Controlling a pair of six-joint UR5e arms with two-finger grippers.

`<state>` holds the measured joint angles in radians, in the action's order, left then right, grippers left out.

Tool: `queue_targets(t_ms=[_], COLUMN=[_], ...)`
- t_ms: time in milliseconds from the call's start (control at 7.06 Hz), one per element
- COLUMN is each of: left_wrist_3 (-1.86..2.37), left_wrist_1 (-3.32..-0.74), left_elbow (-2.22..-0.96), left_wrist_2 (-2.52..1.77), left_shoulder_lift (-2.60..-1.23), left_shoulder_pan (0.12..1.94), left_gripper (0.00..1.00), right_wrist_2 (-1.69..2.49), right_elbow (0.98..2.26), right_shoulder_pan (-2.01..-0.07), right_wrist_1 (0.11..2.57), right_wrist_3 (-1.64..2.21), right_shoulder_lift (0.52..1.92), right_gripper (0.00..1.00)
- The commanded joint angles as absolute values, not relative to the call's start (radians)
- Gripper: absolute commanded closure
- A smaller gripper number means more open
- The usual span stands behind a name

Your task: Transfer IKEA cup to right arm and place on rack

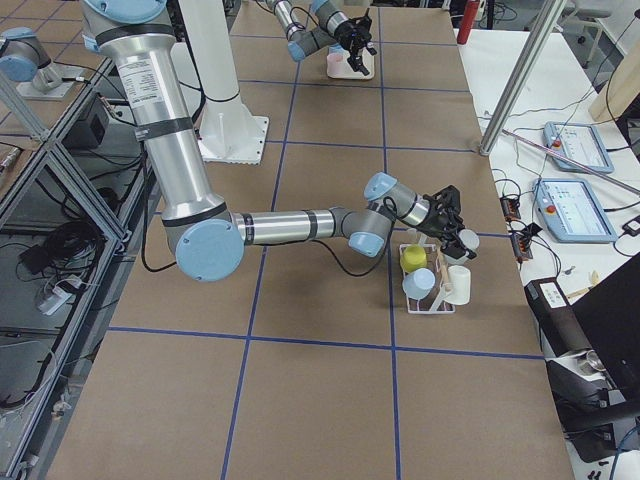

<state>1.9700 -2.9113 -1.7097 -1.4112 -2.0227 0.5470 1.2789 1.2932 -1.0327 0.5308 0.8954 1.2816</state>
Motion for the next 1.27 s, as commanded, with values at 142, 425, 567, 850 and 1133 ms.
queue_targets(t_ms=[142,425,567,850,1133], left_wrist_3=[1.971,1.971,1.973,1.971,1.971], left_wrist_1=[-2.911,-2.911,-2.911,-2.911,-2.911], left_elbow=[-1.709,-1.71,-1.709,-1.709,-1.71], left_wrist_2=[-1.411,-1.411,-1.411,-1.411,-1.411], left_shoulder_lift=[-2.023,-2.023,-2.023,-2.023,-2.023], left_shoulder_pan=[0.546,0.546,0.545,0.545,0.545], left_gripper=[0.0,0.0,0.0,0.0,0.0], right_wrist_2=[1.279,1.281,1.281,1.281,1.281], right_elbow=[1.293,1.295,1.293,1.293,1.295], right_shoulder_pan=[-1.032,-1.029,-1.025,-1.014,-1.014], right_wrist_1=[0.529,0.529,0.529,0.529,0.529], right_wrist_3=[0.896,0.897,0.899,0.899,0.899], right_shoulder_lift=[1.279,1.281,1.281,1.281,1.284], right_gripper=[1.0,1.0,1.0,1.0,1.0])
